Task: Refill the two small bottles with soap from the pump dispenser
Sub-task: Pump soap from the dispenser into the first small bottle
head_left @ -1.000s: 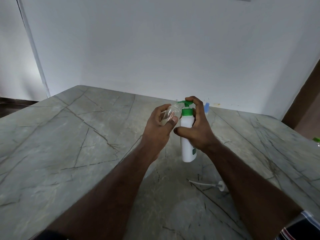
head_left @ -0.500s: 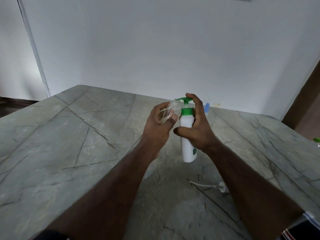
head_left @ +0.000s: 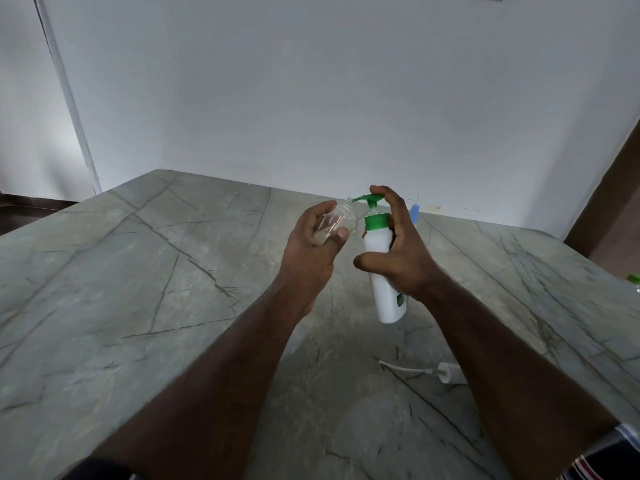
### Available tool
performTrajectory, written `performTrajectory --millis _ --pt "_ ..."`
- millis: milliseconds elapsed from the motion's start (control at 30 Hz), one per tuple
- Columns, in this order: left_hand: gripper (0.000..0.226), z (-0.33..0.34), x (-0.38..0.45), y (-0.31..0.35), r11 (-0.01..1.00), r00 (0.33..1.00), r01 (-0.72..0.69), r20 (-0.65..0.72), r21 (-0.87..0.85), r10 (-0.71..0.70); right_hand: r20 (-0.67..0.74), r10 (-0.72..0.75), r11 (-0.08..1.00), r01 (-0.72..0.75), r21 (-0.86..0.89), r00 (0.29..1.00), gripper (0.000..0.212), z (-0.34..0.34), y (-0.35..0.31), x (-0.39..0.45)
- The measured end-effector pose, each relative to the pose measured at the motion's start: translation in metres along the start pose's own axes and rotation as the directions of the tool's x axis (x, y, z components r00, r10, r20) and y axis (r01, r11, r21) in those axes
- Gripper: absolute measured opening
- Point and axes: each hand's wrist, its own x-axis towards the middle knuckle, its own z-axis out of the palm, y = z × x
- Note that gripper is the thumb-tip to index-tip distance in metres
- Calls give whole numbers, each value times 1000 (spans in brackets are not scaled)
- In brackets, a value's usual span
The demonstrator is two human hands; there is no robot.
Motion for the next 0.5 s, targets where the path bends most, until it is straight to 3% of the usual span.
performTrajectory --millis 333,500 --pt "45 1 -2 4 997 1000 5 18 75 -6 -32 0 1000 -1 -21 999 90 -3 1 -1" --pt "46 2 -3 3 998 1000 17 6 63 -18 -4 0 1000 0 -29 1000 97 -2 2 1"
